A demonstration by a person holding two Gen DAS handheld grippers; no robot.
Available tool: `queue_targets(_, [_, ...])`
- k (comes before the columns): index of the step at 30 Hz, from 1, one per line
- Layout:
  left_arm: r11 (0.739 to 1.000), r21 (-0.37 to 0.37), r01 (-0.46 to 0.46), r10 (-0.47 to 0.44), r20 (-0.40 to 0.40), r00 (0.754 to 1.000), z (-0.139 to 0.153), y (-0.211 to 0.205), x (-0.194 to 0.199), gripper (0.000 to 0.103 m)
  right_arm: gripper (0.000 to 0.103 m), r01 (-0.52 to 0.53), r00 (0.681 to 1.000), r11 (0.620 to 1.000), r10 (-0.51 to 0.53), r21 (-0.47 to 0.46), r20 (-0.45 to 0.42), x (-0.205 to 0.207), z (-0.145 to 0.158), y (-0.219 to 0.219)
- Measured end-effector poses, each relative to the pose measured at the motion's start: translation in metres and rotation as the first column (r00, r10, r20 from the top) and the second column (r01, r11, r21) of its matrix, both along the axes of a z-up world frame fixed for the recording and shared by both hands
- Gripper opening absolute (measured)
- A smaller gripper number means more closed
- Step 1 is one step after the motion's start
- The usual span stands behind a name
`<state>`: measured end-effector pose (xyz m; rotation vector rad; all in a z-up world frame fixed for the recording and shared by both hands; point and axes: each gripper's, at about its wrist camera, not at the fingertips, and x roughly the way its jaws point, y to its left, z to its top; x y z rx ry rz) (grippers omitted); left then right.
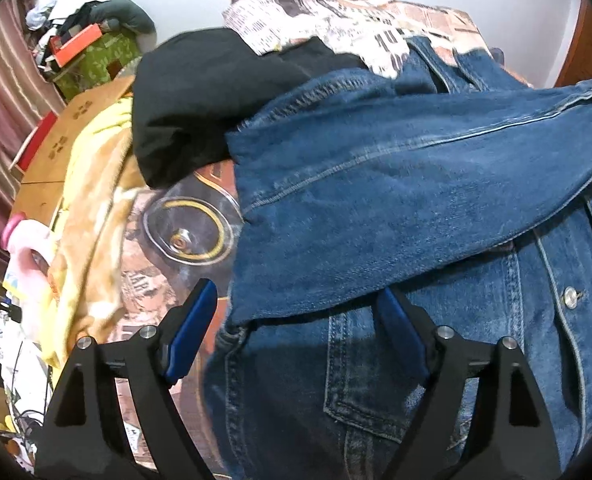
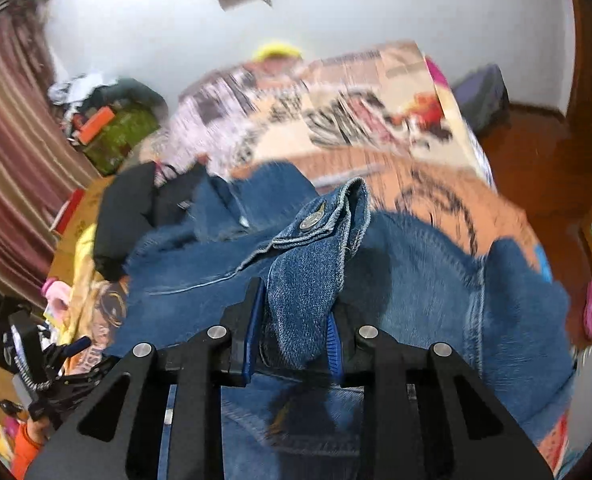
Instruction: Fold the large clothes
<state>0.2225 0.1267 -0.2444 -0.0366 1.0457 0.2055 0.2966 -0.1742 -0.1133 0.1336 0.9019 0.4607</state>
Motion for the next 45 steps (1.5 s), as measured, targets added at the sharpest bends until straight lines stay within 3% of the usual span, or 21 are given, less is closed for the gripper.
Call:
queue_targets(5, [1.0, -0.025, -0.008, 0.01, 0.057, 0.998, 0.023, 0.001, -0.012, 0.082, 0.025, -0.012, 0.998, 1.0, 0.012, 0.0, 0.055, -0.024, 0.014, 0.004])
queue_targets(9, [1.0, -0.015, 0.014, -0.013, 0.079, 0.997, 0.033, -0.005, -0.019, 0.082, 0.025, 0.007, 0.999, 1.0, -0.006, -0.02, 0.037, -0.033, 0.001, -0.004])
queue_targets(15, [1.0, -0.007, 0.031, -0.03, 0.041, 0.999, 0.023, -0.013, -0.023, 0.082, 0.026, 0.045, 0.999, 0.995, -0.047, -0.093, -0.017, -0.035, -0.03, -0.009])
queue_targets(21, [0.998, -0.016, 0.053, -0.053, 0.011, 0.999, 0.016, -0.023, -0.025, 0.082, 0.036, 0.065, 0.998, 0.985, -0.067, -0.16, -0.01, -0.045, -0.042, -0.011])
queue_targets(27, [0.996, -0.009, 0.087, -0.086, 0.02, 0.996, 0.026, -0.037, -0.023, 0.082, 0.039, 0.086, 0.996, 0.99, -0.089, -0.111, -0.022, -0.053, -0.029, -0.027])
queue_targets(35, [0.989, 0.0, 0.146, -0.145, 0.108, 0.983, 0.063, -0.064, -0.009, 0.082, 0.04, 0.164, 0.981, 0.986, -0.159, -0.032, 0.115, -0.077, 0.018, -0.058])
queue_targets(45, [0.962, 0.007, 0.273, -0.266, 0.248, 0.932, 0.114, -0.118, 0.017, 0.082, 0.044, 0.321, 0.934, 0.947, -0.314, -0.014, 0.168, -0.086, 0.032, -0.114])
